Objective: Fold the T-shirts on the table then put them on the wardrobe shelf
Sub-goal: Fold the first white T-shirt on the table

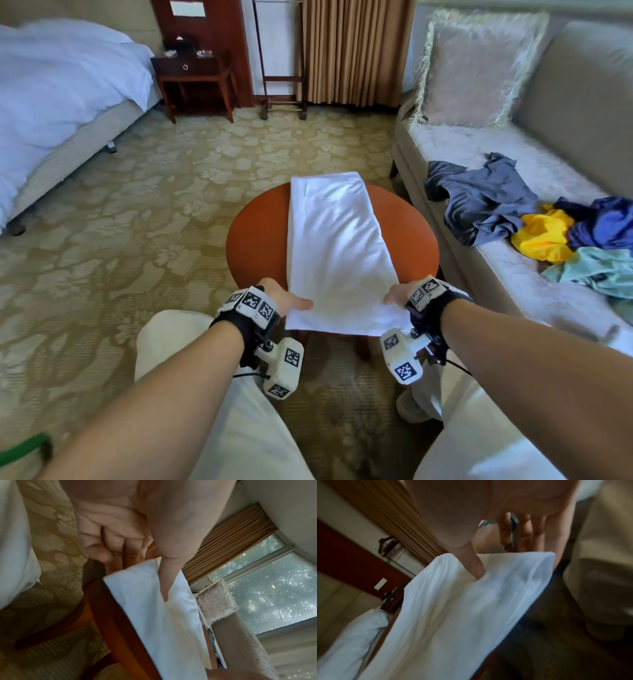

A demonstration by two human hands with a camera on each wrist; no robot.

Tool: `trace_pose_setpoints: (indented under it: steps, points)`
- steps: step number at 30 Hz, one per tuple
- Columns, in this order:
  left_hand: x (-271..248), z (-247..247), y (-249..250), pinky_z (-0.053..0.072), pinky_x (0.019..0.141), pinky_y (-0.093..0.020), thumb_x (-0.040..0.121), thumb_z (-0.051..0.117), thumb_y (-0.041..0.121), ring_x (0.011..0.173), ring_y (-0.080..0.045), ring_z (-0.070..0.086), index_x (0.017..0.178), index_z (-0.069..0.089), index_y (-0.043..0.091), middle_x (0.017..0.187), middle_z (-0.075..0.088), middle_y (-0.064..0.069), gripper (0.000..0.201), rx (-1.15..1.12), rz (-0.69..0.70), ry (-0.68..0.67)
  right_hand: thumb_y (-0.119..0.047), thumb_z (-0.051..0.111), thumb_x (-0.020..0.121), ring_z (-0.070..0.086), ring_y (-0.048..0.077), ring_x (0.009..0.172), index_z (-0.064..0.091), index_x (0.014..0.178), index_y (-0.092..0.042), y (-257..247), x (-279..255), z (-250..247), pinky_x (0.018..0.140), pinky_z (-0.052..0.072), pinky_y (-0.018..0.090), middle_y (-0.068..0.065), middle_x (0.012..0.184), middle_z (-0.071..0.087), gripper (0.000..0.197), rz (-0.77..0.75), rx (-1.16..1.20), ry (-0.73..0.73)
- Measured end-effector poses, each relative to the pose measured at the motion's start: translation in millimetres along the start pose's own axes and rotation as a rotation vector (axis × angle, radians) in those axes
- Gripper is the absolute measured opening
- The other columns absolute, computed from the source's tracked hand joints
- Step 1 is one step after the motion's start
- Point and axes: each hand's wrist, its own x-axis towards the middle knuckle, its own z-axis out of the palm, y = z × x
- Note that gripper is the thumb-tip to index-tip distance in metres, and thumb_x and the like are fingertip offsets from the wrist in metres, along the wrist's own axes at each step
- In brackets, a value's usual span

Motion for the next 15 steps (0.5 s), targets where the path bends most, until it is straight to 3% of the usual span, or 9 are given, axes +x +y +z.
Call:
trace_pose_setpoints:
  steps: [2, 3, 4, 6, 8, 10, 12, 14, 15]
  points:
    - [-7.5, 2.0, -1.2, 0.050, 0.051, -0.027, 0.066, 0.088, 0.038, 0.053, -0.023, 0.058, 0.071, 0.061, 0.008, 0.064, 0.063, -0.008, 0.040, -0.052, 0.009, -0.006, 0.000, 0.040, 0.101, 0.046, 0.029, 0.128, 0.041, 0.139, 0.006, 5.1, -3.8, 4.9, 0.085, 0.038, 0.028, 0.020, 0.142, 0.045, 0.039, -0.013, -0.201, -0.070]
    - [-10.2, 2.2, -1.4, 0.055, 0.058, -0.031, 0.069, 0.087, 0.033, 0.059, -0.025, 0.062, 0.073, 0.062, 0.007, 0.070, 0.067, -0.012, 0.036, -0.093, 0.009, -0.012, -0.001, 0.040, 0.100, 0.054, 0.028, 0.113, 0.046, 0.136, 0.003, 8.6, -3.9, 6.3, 0.079, 0.040, 0.028, 0.019, 0.131, 0.054, 0.037, -0.042, -0.234, -0.094]
    - [-13.0, 1.6, -2.2, 0.057, 0.066, -0.034, 0.072, 0.086, 0.027, 0.066, -0.027, 0.065, 0.079, 0.064, 0.004, 0.078, 0.069, -0.015, 0.033, -0.136, 0.001, -0.014, -0.005, 0.042, 0.101, 0.056, 0.025, 0.096, 0.052, 0.131, 0.000, 14.1, -4.2, 6.6, 0.072, 0.041, 0.027, 0.016, 0.121, 0.060, 0.032, -0.080, -0.215, -0.122]
    - [-19.6, -0.7, -3.6, 0.060, 0.074, -0.039, 0.076, 0.082, 0.015, 0.080, -0.032, 0.068, 0.095, 0.065, -0.003, 0.089, 0.068, -0.020, 0.031, -0.241, -0.032, -0.024, -0.010, 0.044, 0.100, 0.056, 0.024, 0.085, 0.058, 0.118, -0.002, 29.4, -1.6, 8.8, 0.065, 0.041, 0.023, 0.015, 0.115, 0.064, 0.025, -0.148, -0.082, -0.107]
    - [-27.7, -5.3, -1.3, 0.060, 0.069, -0.043, 0.079, 0.078, 0.004, 0.081, -0.034, 0.063, 0.099, 0.062, -0.006, 0.091, 0.061, -0.020, 0.028, -0.328, -0.045, -0.036, -0.011, 0.052, 0.095, 0.060, 0.024, 0.078, 0.058, 0.120, 0.003, 37.5, 0.0, 12.2, 0.069, 0.052, 0.025, 0.011, 0.097, 0.066, 0.029, -0.144, 0.226, -0.109]
    - [-36.0, -13.4, 0.9, 0.060, 0.058, -0.042, 0.081, 0.075, 0.000, 0.072, -0.032, 0.059, 0.090, 0.059, -0.002, 0.090, 0.055, -0.016, 0.019, -0.339, -0.030, -0.035, -0.012, 0.060, 0.090, 0.058, 0.021, 0.070, 0.056, 0.126, 0.007, 43.9, 1.1, 11.3, 0.077, 0.054, 0.034, 0.009, 0.083, 0.062, 0.041, -0.095, 0.444, -0.083]
    - [-44.0, -21.2, 1.6, 0.061, 0.057, -0.041, 0.082, 0.074, 0.002, 0.066, -0.036, 0.069, 0.092, 0.058, 0.004, 0.088, 0.063, -0.020, 0.019, -0.323, 0.020, -0.066, -0.014, 0.059, 0.091, 0.055, 0.020, 0.066, 0.056, 0.124, 0.008, 48.0, -7.9, 6.6, 0.067, 0.049, 0.032, 0.008, 0.076, 0.059, 0.040, -0.102, 0.489, -0.058]
    - [-50.2, -30.1, -0.1, 0.059, 0.059, -0.040, 0.083, 0.073, 0.004, 0.068, -0.040, 0.072, 0.101, 0.054, 0.014, 0.089, 0.069, -0.026, 0.028, -0.364, 0.109, -0.078, -0.019, 0.058, 0.093, 0.056, 0.018, 0.061, 0.063, 0.108, 0.002, 48.5, -26.2, -2.5, 0.062, 0.045, 0.028, 0.004, 0.064, 0.062, 0.026, -0.128, 0.582, -0.056]
    - [-53.3, -34.6, 0.3, 0.056, 0.057, -0.037, 0.084, 0.073, 0.004, 0.068, -0.039, 0.072, 0.106, 0.054, 0.017, 0.088, 0.070, -0.026, 0.032, -0.400, 0.145, -0.083, -0.020, 0.057, 0.094, 0.059, 0.015, 0.054, 0.064, 0.093, -0.004, 49.4, -35.1, -7.9, 0.059, 0.046, 0.026, 0.000, 0.055, 0.063, 0.018, -0.144, 0.637, -0.061]
